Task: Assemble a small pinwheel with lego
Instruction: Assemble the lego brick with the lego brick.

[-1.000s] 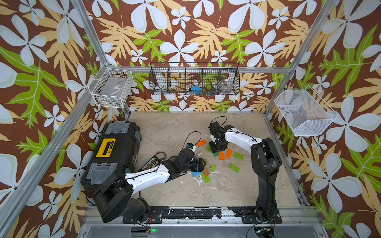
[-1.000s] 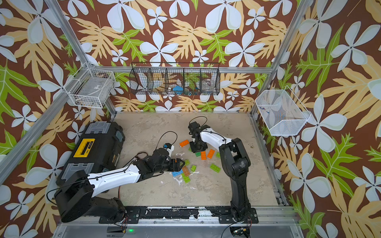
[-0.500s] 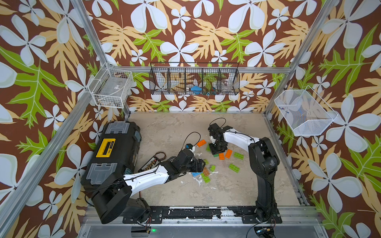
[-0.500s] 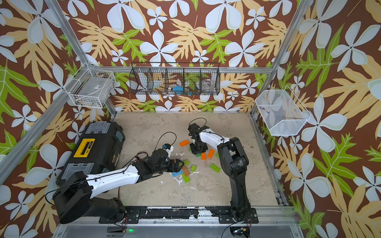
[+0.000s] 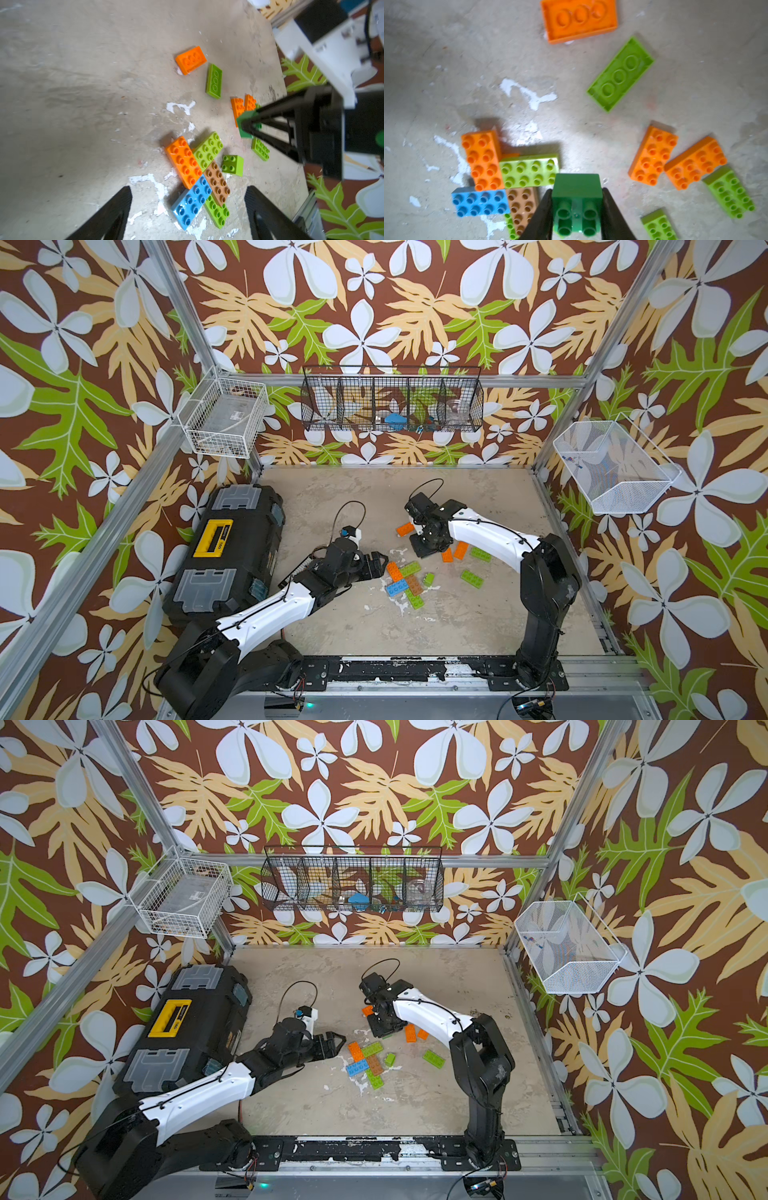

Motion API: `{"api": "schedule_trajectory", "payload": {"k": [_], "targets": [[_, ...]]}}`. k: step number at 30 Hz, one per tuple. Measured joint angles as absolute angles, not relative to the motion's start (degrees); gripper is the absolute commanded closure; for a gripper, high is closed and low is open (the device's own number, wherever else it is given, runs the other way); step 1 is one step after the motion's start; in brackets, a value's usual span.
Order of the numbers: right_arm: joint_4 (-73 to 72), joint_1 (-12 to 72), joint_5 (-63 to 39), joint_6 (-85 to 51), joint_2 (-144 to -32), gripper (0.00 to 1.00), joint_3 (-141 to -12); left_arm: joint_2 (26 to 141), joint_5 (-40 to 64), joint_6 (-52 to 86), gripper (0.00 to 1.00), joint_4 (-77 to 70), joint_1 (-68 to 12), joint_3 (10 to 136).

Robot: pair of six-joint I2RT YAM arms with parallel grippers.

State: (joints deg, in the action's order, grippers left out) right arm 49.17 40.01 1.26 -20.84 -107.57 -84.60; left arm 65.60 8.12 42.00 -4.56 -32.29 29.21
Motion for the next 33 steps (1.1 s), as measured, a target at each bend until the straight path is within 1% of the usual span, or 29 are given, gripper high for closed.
{"api": "schedule_trajectory", "payload": {"k": [4, 8, 14, 33], "targets": [[49.3, 43.7, -0.1, -22.5, -107.5, 0.82, -83.6, 61.9, 12.3, 43.4, 0.11, -5.7, -26.5, 24.7], [49.2, 46.1, -1.6, -23.6, -108.9, 0.83, -84.5, 60.3, 15.3, 44.8, 0.11, -6.3, -23.9, 22.2], [49.2, 48.3, -3.0, -23.6, -111.0, 0.85, -85.4, 59.8, 17.0, 45.2, 0.12, -7.3, -23.5, 20.9], [47.6, 48.9, -2.7, -23.8, -113.7, 0.86, -84.6, 60.5, 18.3, 45.4, 0.12, -8.3, -23.4, 20.9]]}}
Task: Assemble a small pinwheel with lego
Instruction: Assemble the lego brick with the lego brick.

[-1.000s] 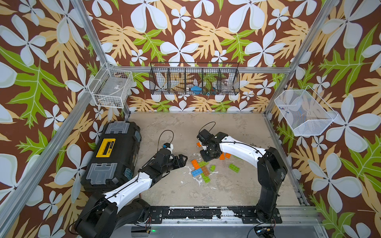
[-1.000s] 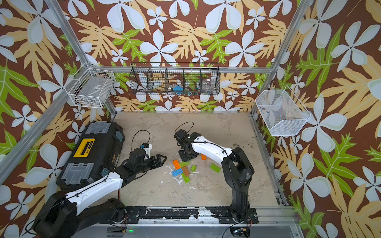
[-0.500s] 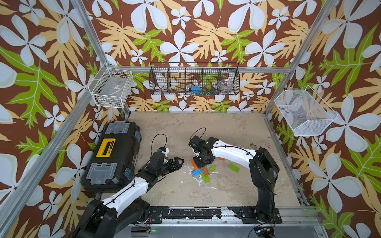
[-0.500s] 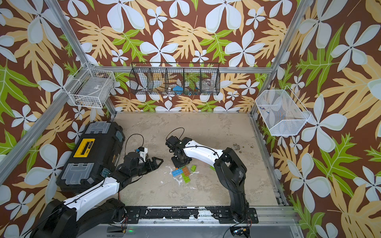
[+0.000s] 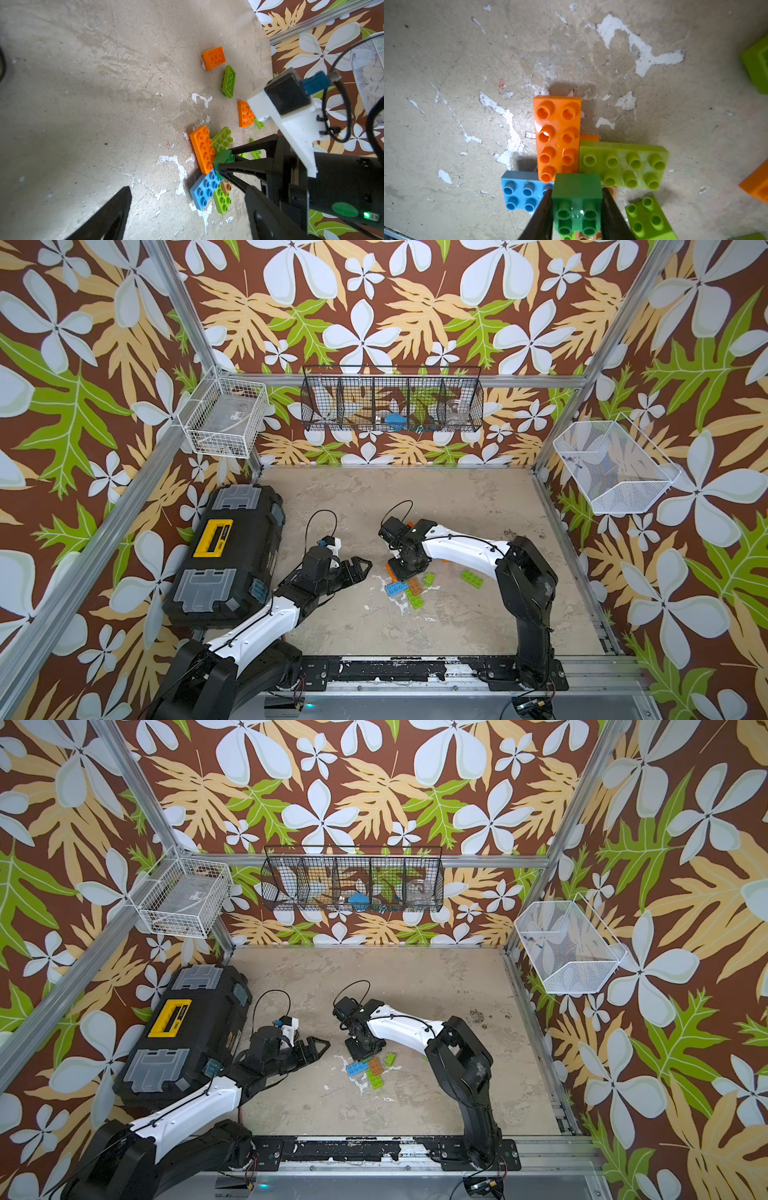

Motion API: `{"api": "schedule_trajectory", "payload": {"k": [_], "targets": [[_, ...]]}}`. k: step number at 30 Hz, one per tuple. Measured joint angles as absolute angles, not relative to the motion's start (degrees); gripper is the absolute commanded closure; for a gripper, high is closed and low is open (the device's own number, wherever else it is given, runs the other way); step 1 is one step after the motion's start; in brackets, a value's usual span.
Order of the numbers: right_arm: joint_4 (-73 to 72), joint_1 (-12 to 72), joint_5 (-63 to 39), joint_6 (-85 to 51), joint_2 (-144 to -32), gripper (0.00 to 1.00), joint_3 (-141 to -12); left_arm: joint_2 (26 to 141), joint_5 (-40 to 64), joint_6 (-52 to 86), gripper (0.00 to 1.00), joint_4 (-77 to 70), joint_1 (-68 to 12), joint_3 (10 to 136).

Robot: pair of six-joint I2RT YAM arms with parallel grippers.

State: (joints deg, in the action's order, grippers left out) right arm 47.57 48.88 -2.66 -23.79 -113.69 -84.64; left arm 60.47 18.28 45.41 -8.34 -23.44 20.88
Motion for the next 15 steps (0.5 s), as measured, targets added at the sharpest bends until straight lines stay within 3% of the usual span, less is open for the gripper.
{"api": "schedule_trajectory", "payload": {"k": [15], "targets": [[43.5, 50.0, -0.4, -24.4, -113.2, 0.88, -80.2, 61.4, 18.5, 46.0, 0.12, -8.8, -23.4, 20.9]]}}
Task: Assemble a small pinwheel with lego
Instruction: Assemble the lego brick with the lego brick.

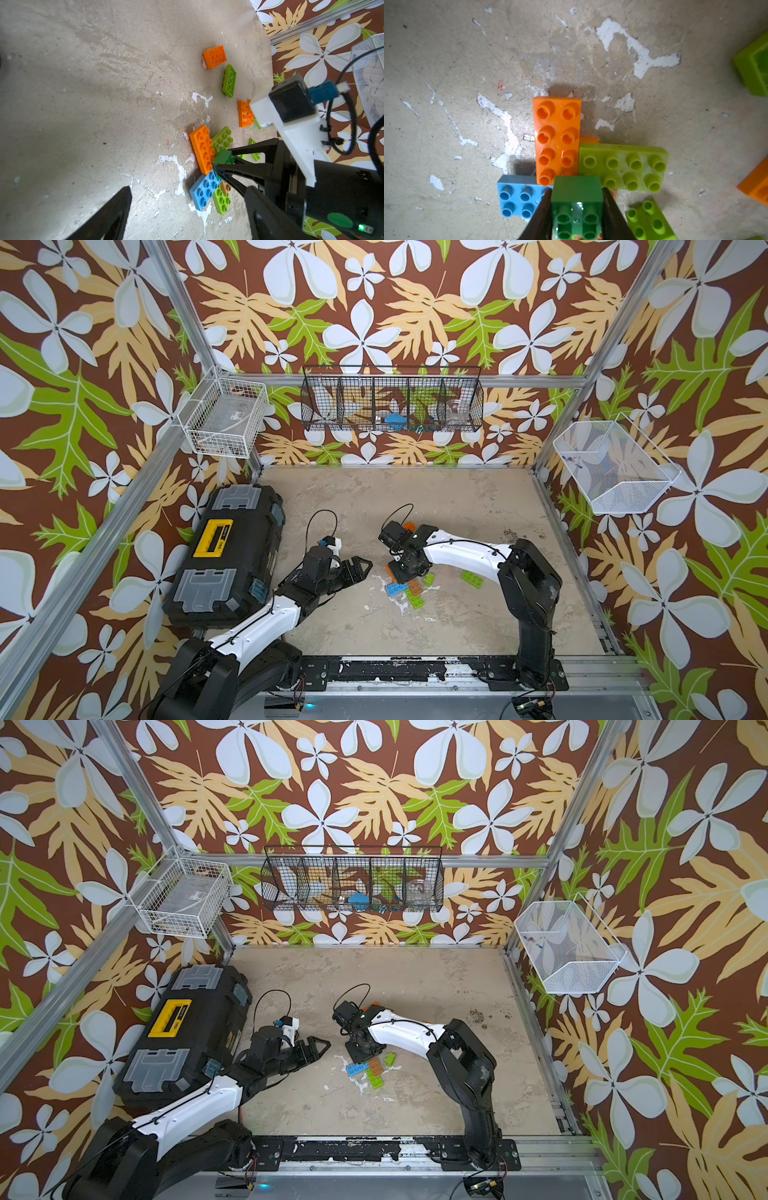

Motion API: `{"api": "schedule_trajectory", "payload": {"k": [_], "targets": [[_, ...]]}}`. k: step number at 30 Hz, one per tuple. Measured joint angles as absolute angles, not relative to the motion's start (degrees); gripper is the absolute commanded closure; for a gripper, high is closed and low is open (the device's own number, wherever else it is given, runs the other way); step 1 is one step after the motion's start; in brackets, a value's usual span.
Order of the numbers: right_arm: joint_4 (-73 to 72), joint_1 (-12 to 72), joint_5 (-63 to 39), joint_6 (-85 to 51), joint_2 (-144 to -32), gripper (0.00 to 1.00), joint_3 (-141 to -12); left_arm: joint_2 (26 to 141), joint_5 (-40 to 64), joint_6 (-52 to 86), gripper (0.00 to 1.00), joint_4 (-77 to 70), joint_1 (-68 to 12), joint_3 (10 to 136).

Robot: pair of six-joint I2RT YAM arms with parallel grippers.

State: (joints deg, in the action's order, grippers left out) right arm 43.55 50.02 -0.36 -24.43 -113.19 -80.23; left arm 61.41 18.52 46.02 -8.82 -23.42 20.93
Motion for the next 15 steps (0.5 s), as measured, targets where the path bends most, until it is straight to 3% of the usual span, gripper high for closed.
{"api": "schedule_trajectory", "payload": {"k": [12, 15], "targets": [[43.8, 49.3, -0.9, -26.1, -114.5, 0.92, -81.3, 61.3, 18.6, 46.2, 0.12, -9.2, -23.4, 20.9], [43.8, 49.1, -1.3, -26.5, -114.5, 0.88, -81.4, 61.3, 18.7, 46.2, 0.12, -9.2, -23.4, 21.0]]}}
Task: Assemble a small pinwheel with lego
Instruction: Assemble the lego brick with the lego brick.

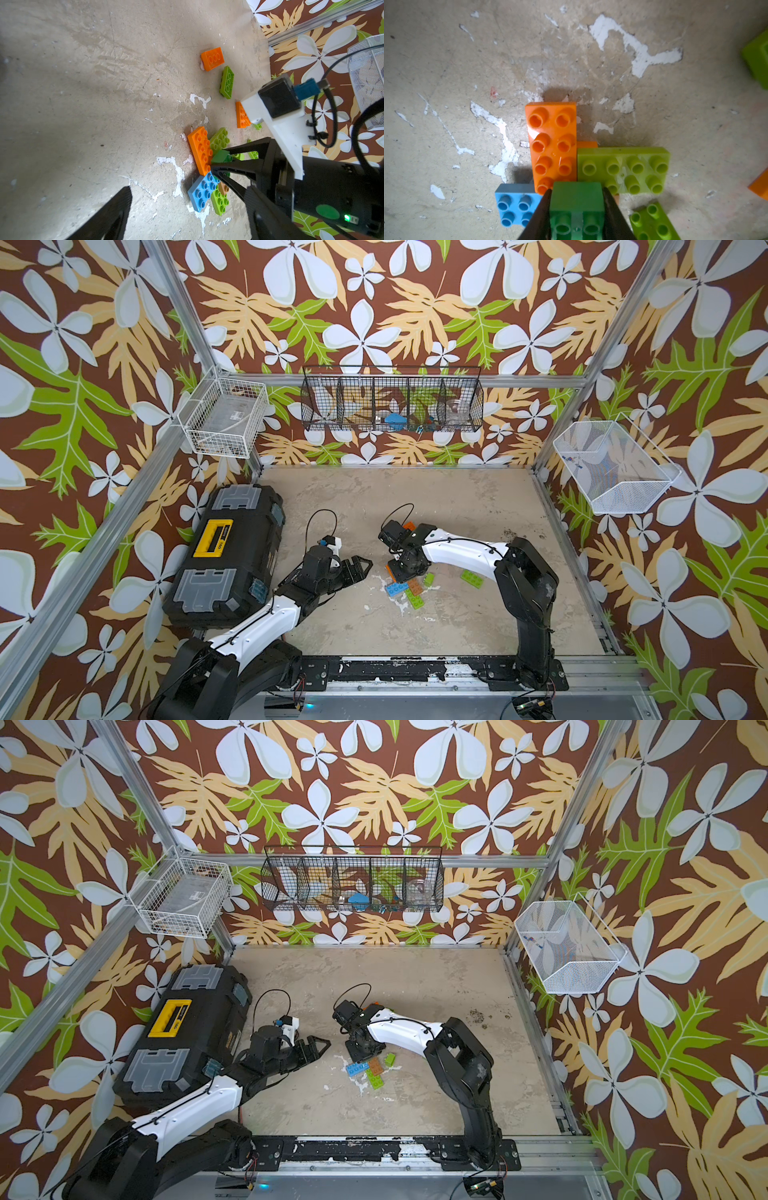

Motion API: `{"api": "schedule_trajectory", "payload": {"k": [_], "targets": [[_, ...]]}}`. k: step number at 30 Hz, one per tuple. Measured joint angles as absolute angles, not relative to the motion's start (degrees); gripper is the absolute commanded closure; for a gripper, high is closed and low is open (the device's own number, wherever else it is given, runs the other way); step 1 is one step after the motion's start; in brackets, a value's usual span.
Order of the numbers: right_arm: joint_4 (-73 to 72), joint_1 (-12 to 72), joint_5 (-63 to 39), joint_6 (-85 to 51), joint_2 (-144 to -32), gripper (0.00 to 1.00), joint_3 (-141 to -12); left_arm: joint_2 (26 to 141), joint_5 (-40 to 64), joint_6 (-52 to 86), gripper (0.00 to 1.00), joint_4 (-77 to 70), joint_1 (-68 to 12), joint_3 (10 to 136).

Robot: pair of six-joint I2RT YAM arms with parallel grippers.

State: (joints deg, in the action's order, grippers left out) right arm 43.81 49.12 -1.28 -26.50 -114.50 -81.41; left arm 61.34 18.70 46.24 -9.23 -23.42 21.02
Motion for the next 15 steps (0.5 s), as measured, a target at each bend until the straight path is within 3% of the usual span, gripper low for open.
{"api": "schedule_trajectory", "payload": {"k": [4, 15], "targets": [[44.3, 49.1, -1.4, -26.5, -114.5, 0.69, -81.8, 61.5, 18.7, 46.2, 0.12, -9.3, -23.4, 21.1], [45.9, 48.8, -2.9, -26.6, -114.2, 0.47, -83.9, 61.5, 18.9, 46.2, 0.13, -9.7, -23.4, 21.4]]}}
